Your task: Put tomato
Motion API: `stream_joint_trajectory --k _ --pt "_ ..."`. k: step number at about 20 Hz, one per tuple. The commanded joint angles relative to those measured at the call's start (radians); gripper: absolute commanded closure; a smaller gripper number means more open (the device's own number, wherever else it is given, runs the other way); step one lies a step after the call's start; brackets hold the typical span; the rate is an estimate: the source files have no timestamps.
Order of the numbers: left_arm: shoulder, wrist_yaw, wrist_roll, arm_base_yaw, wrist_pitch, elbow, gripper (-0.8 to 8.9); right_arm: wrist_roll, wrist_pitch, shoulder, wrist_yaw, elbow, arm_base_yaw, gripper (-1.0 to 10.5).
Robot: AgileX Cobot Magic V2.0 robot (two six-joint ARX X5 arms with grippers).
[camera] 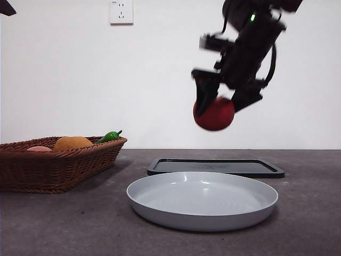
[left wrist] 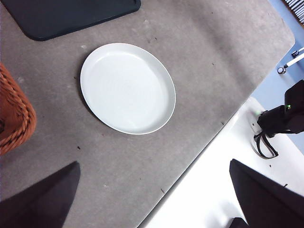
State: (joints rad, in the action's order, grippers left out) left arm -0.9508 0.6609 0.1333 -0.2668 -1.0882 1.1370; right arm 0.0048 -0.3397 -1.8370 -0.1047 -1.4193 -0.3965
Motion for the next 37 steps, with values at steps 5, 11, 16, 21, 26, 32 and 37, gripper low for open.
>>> stream_joint_trajectory --k 5,11,16,21,26,32,37 --pt "-0.009 0.006 0.012 -0.003 0.01 0.02 3.23 -0.021 0.007 -0.207 -0.008 -0.144 0.017 7.8" --pt "-0.009 0.006 0.012 -0.003 0.011 0.02 3.23 -0.024 0.01 -0.28 -0.012 -0.166 0.021 7.8" --pt "-0.009 0.006 0.012 -0.003 0.011 0.02 3.23 -0.024 -0.01 -0.282 -0.031 -0.166 0.02 7.0" --pt "-0.009 0.006 0.012 -0.003 0.01 0.019 3.23 -0.02 -0.029 -0.281 -0.053 -0.166 0.019 4.7" --pt "-0.009 0.006 0.012 -0.003 0.011 0.019 3.23 -0.016 -0.061 -0.253 -0.051 -0.167 0.019 4.5" --pt "-0.009 0.006 0.012 -0.003 0.01 0.02 3.23 -0.016 -0.217 -0.075 -0.048 -0.167 0.021 4.5" --pt "-0.009 0.005 0.012 -0.003 0.011 0.02 3.23 -0.016 -0.377 0.172 -0.052 -0.167 0.02 4.5"
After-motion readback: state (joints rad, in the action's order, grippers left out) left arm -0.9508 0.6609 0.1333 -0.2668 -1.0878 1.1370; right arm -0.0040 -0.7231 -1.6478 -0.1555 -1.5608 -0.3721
